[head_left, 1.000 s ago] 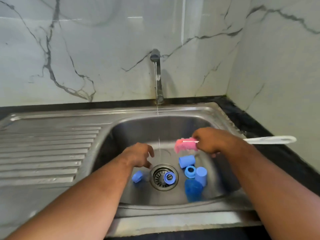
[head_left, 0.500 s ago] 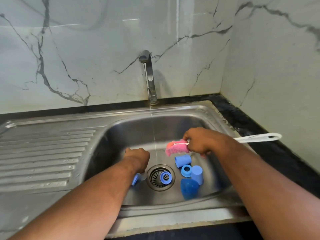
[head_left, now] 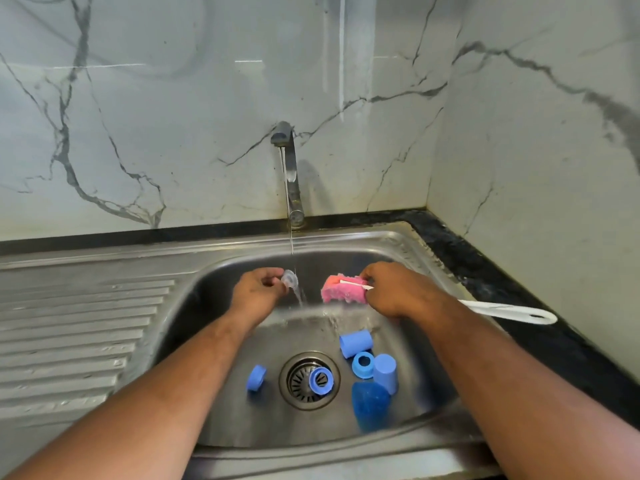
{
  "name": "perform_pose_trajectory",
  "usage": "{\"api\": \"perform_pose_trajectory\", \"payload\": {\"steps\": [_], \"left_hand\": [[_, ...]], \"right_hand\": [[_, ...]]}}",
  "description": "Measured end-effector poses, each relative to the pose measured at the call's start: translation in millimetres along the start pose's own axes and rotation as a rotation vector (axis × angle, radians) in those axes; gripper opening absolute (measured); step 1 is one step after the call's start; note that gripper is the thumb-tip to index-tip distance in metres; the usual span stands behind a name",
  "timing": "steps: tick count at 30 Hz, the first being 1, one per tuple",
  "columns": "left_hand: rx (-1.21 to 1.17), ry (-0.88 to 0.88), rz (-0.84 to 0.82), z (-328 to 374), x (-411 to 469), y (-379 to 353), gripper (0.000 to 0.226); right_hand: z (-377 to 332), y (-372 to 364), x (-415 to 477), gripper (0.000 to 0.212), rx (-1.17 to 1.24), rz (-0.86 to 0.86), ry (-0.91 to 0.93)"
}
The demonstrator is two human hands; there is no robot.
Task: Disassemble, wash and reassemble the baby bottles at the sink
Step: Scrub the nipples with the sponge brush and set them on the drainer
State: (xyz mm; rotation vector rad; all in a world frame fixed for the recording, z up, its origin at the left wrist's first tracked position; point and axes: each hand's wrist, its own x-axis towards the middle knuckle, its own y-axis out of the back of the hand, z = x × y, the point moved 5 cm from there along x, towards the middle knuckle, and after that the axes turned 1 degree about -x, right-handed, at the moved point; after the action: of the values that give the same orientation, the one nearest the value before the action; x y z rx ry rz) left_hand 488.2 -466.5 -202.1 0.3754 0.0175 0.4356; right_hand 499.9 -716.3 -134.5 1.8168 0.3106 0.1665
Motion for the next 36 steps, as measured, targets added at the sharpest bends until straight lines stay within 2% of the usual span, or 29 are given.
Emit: {"api": "perform_pose_trajectory", "payload": {"steps": [5, 8, 17, 20, 24, 28, 32, 36], "left_hand": [[-0.292, 0.036, -0.077, 13.3, -8.6, -11.4, 0.027], [-0.435, 0.066, -0.149, 19.5, -12.1, -16.0, 0.021], [-0.588, 0.182, -0.256, 23.4, -15.4, -22.6, 0.029], [-0.607, 0.184, -0.3, 26.8, -19.2, -24.3, 0.023], [-0.618, 0.223, -0.282, 25.9, -20.1, -24.0, 0.022], [-0.683, 0.292, -0.224, 23.0, -18.3, -20.3, 0.001], [-0.747, 0.297, -0.165, 22.8, -13.6, -13.2, 0.011], [-0.681, 0.252, -0.147, 28.9, -15.7, -5.9, 0.023]], "right_hand": [[-5.3, 4.3, -3.9, 0.033, 0.076, 0.065, 0.0], [-8.4, 6.9, -5.9, 0.032, 0.104, 0.098, 0.0], [-13.9, 11.7, -6.0, 0.034, 0.213, 0.181, 0.061], [-17.2, 7.3, -3.9, 0.034, 0.222, 0.172, 0.084], [-17.0, 5.7, -3.0, 0.037, 0.251, 0.178, 0.098], [-15.5, 9.7, -2.4, 0.048, 0.248, 0.235, 0.095], [-19.7, 11.6, -3.1, 0.056, 0.257, 0.255, 0.139], [-21.5, 11.7, -1.8, 0.06, 0.24, 0.264, 0.172]]}}
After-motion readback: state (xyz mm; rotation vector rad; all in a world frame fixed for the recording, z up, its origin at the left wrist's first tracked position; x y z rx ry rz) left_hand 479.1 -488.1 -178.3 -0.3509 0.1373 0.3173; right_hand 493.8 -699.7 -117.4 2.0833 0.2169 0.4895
